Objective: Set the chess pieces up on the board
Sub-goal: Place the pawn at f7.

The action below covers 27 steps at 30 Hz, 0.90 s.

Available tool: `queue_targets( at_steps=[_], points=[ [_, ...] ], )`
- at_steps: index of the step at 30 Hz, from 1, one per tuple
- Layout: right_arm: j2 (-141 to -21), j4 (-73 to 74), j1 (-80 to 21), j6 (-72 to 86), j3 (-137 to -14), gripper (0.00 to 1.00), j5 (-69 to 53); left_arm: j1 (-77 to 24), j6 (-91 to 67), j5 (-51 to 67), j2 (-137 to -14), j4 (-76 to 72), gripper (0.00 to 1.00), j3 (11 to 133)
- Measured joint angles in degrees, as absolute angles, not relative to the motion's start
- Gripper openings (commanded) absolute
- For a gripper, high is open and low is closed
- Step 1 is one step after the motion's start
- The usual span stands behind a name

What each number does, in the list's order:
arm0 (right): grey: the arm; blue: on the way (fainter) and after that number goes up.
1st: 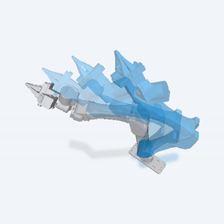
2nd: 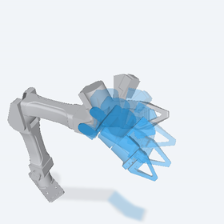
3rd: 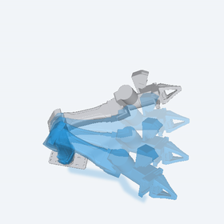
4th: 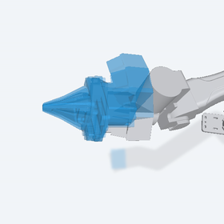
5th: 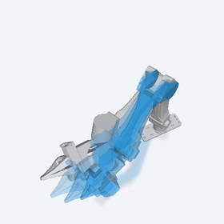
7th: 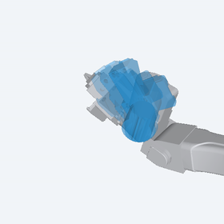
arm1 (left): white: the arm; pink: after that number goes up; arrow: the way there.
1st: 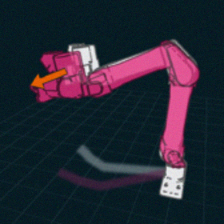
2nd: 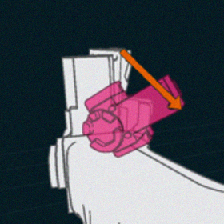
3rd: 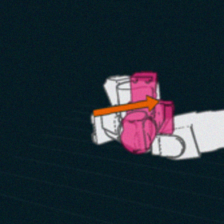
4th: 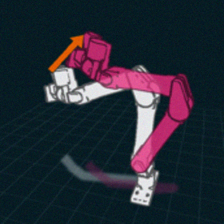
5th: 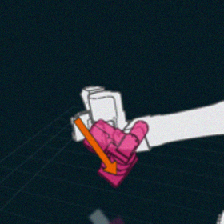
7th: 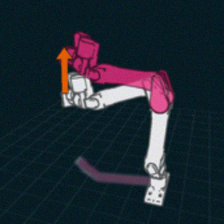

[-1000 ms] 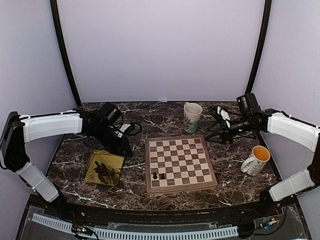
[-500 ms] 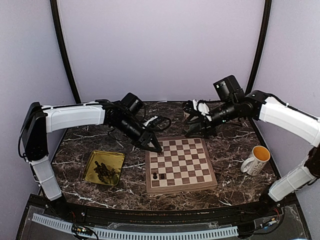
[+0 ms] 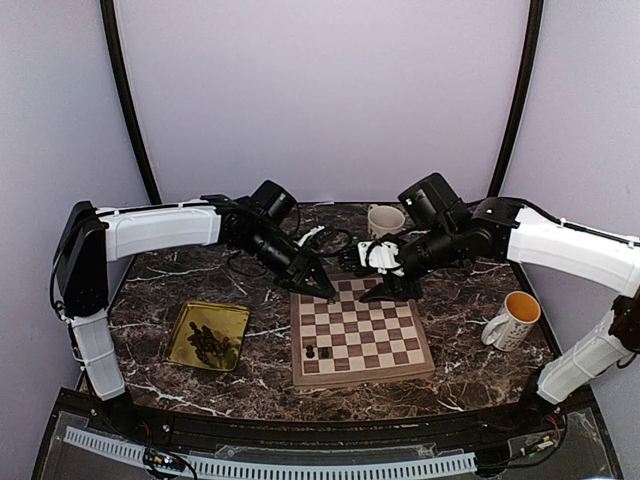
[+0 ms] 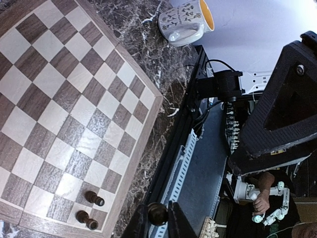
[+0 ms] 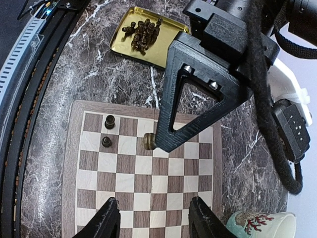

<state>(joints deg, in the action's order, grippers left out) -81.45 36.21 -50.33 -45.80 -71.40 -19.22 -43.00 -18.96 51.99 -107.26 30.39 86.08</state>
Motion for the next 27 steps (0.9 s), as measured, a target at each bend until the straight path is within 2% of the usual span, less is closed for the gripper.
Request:
queue_targets(
  at_steps=[10,17,27],
  points=[
    [-74.17,33.76,-47.57,-43.94,-59.46,0.46,-16.25,-47.59,-15.0,31.53,-110.43,28.56,0.12,87.37],
    [-64.23,28.08,-33.21,-36.88,-48.29,0.47,-24.99,-55.88,-6.85,17.78,-111.02,27.29,0.11,86.89],
    [-61.82,23.0,-25.17,-33.67,-42.98,0.47,-28.08,-60.18,1.78,10.9,-106.43,15.66,0.12,70.94]
  ],
)
